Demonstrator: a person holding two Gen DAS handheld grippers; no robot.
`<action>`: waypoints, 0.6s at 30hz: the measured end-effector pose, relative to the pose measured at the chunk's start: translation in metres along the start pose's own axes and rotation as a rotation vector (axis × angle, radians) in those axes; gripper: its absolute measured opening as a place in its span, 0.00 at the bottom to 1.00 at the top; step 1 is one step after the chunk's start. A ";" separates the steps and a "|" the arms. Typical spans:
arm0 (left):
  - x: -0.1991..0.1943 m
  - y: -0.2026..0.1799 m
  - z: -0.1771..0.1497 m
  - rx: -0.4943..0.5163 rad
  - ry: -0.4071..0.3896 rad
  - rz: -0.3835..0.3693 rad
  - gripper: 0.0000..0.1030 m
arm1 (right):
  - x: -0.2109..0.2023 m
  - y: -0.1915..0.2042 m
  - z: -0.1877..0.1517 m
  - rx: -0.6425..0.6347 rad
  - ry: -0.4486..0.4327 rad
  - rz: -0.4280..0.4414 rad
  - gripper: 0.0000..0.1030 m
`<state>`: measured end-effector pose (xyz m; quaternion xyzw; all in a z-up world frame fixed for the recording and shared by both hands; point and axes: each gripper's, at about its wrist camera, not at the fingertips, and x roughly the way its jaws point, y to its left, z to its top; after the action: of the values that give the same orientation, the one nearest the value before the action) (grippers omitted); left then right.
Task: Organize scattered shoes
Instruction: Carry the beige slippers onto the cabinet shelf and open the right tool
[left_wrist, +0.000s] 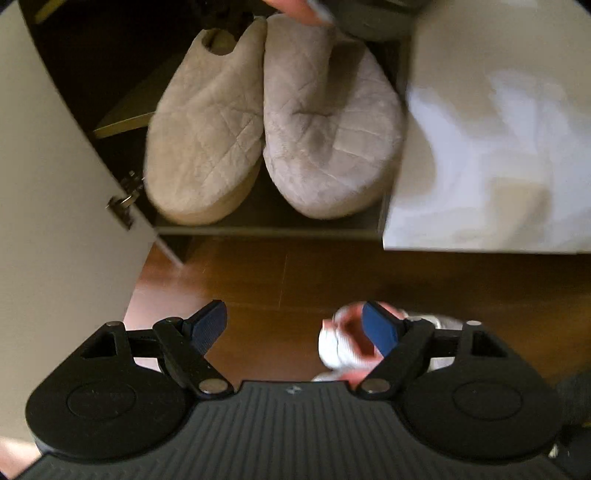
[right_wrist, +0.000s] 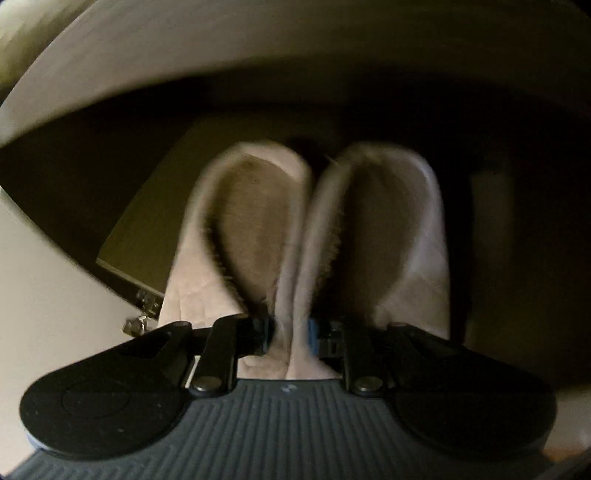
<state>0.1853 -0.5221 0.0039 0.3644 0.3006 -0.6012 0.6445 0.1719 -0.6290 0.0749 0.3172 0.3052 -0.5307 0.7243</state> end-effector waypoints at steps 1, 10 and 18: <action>0.012 0.006 0.003 -0.011 -0.003 -0.021 0.79 | 0.002 -0.002 -0.001 -0.008 -0.011 0.005 0.18; 0.035 0.034 0.022 -0.101 -0.121 -0.195 0.79 | -0.004 -0.003 0.000 -0.111 -0.068 0.014 0.27; 0.032 0.030 0.029 0.043 -0.126 -0.228 0.78 | -0.051 0.018 -0.025 -0.391 -0.289 -0.101 0.85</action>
<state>0.2167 -0.5637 -0.0031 0.3031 0.2858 -0.6987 0.5816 0.1739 -0.5762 0.1016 0.0760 0.3107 -0.5367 0.7808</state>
